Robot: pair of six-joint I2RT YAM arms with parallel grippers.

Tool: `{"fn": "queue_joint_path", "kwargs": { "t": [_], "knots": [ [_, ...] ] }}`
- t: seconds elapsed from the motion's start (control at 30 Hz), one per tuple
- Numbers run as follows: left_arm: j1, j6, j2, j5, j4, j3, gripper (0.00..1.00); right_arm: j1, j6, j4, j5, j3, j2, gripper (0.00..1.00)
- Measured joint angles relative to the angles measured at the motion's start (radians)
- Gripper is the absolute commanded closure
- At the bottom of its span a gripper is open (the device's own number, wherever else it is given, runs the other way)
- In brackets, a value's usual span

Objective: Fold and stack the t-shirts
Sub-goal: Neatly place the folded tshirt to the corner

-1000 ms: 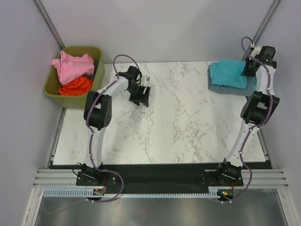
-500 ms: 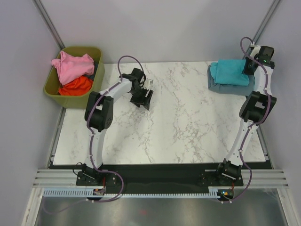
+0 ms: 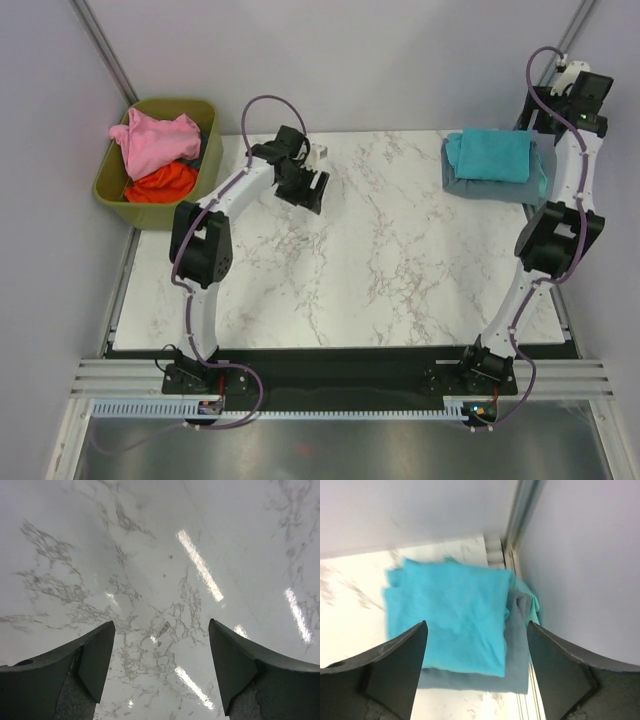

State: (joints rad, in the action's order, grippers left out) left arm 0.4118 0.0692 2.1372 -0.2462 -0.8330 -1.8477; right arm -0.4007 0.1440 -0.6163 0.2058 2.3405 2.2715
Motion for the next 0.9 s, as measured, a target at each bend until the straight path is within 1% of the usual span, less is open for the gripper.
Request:
{"fn": "queue_joint_path", "kwargs": {
  "t": [0.03, 0.17, 0.2, 0.3, 0.37, 0.43, 0.5, 0.57, 0.6, 0.63, 0.73, 0.9],
  "knots": [
    [0.0, 0.0, -0.024, 0.002, 0.018, -0.014, 0.16, 0.002, -0.011, 0.027, 0.017, -0.051, -0.068, 0.03],
    [-0.006, -0.001, -0.123, 0.025, 0.103, -0.075, 0.13, 0.031, -0.102, 0.153, 0.124, -0.266, -0.346, 0.02],
    [-0.007, -0.002, -0.143, 0.035, 0.123, -0.097, 0.13, 0.045, -0.132, 0.174, 0.151, -0.307, -0.394, 0.02],
    [-0.013, -0.03, -0.2, 0.076, 0.181, -0.147, 0.13, 0.133, -0.232, 0.248, 0.216, -0.502, -0.539, 0.02],
    [-0.012, -0.055, -0.243, 0.135, 0.203, -0.147, 0.11, 0.209, -0.274, 0.278, 0.218, -0.654, -0.599, 0.02],
    [-0.01, -0.063, -0.283, 0.206, 0.229, -0.127, 0.1, 0.287, -0.283, 0.261, 0.204, -0.792, -0.622, 0.02],
    [-0.005, -0.061, -0.328, 0.268, 0.257, -0.079, 0.07, 0.36, -0.282, 0.237, 0.174, -0.914, -0.628, 0.02],
    [-0.002, -0.053, -0.388, 0.326, 0.3, 0.003, 0.06, 0.41, -0.286, 0.204, 0.131, -1.001, -0.641, 0.02],
    [-0.001, -0.043, -0.415, 0.35, 0.321, 0.042, 0.04, 0.426, -0.29, 0.186, 0.104, -1.032, -0.657, 0.02],
    [-0.002, -0.031, -0.442, 0.37, 0.342, 0.077, 0.01, 0.439, -0.291, 0.173, 0.076, -1.049, -0.675, 0.02],
    [-0.007, -0.007, -0.502, 0.422, 0.381, 0.148, 0.01, 0.463, -0.303, 0.163, -0.035, -1.054, -0.742, 0.02],
    [-0.025, 0.002, -0.59, 0.446, 0.403, 0.229, 0.01, 0.489, -0.303, 0.164, -0.251, -0.989, -0.8, 0.02]
  ]
}}
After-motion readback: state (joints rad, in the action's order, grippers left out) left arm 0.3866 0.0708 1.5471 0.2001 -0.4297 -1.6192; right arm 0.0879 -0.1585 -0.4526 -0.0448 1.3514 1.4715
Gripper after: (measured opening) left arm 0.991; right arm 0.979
